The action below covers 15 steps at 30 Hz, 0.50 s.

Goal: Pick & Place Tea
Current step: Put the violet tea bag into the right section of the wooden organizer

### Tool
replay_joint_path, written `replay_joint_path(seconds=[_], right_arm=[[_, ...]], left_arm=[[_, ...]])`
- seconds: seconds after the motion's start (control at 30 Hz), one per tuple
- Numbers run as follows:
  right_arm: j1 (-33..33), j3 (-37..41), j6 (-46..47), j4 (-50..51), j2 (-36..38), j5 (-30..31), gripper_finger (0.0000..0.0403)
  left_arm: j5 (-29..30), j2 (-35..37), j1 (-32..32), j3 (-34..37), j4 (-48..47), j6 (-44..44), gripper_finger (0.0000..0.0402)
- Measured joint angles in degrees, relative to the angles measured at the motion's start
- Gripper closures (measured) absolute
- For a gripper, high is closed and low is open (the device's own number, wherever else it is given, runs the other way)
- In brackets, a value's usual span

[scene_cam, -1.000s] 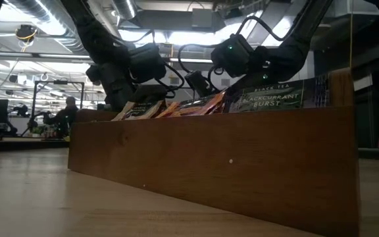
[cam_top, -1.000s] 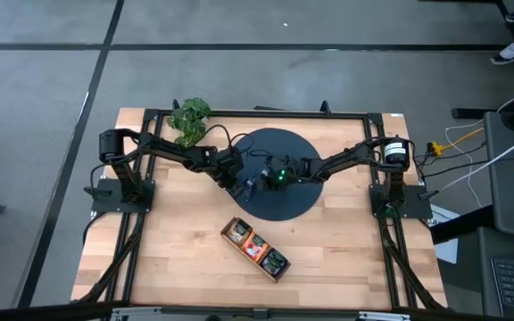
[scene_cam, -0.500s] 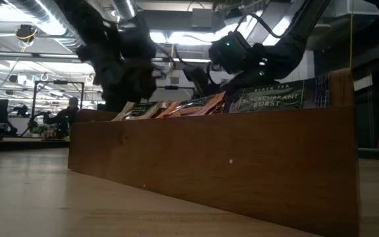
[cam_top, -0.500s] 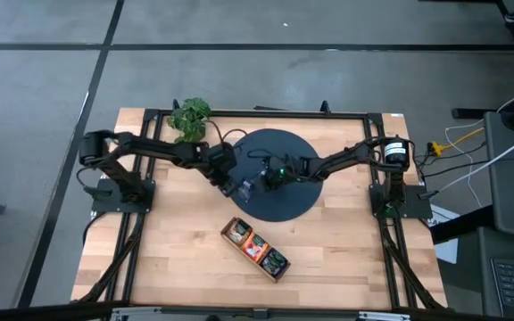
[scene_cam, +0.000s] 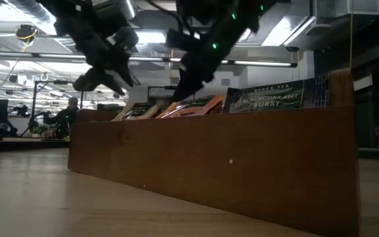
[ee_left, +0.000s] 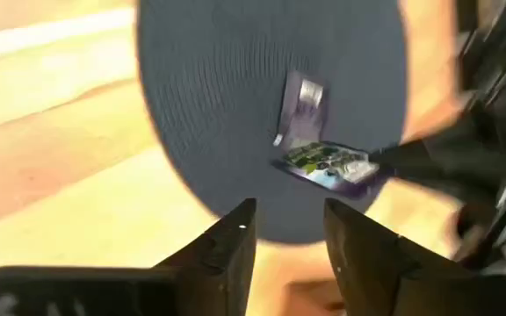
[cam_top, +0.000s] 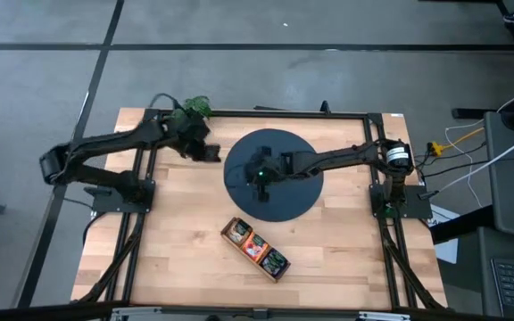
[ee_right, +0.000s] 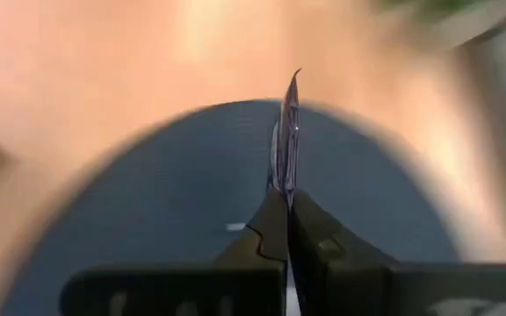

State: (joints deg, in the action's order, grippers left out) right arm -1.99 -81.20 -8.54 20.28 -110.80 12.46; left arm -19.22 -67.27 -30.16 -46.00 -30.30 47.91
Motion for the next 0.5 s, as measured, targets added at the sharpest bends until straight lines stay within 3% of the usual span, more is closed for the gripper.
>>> replay_joint_path(seconds=[0.13, 0.23, 0.33, 0.5], right_arm=[[1.58, -5.35, -14.51, 0.5, 0.0, 19.23, 0.04], [1.8, -7.45, -22.4, -3.32, 0.01, 29.43, 0.04], [1.72, -9.37, -28.28, -6.78, 0.0, 33.76, 0.0399], [1.76, -11.32, -34.43, -12.52, 0.0, 34.15, 0.0399]], left_arm=[[-4.93, 2.92, -6.25, 0.0, 3.41, 10.21, 0.0253], [-6.73, 4.22, -8.99, -0.02, 9.88, 19.41, 0.0243], [-8.1, 4.75, -9.84, -0.04, 19.78, 27.09, 0.0238], [-8.91, 4.75, -9.81, -0.07, 33.81, 35.02, 0.0235]])
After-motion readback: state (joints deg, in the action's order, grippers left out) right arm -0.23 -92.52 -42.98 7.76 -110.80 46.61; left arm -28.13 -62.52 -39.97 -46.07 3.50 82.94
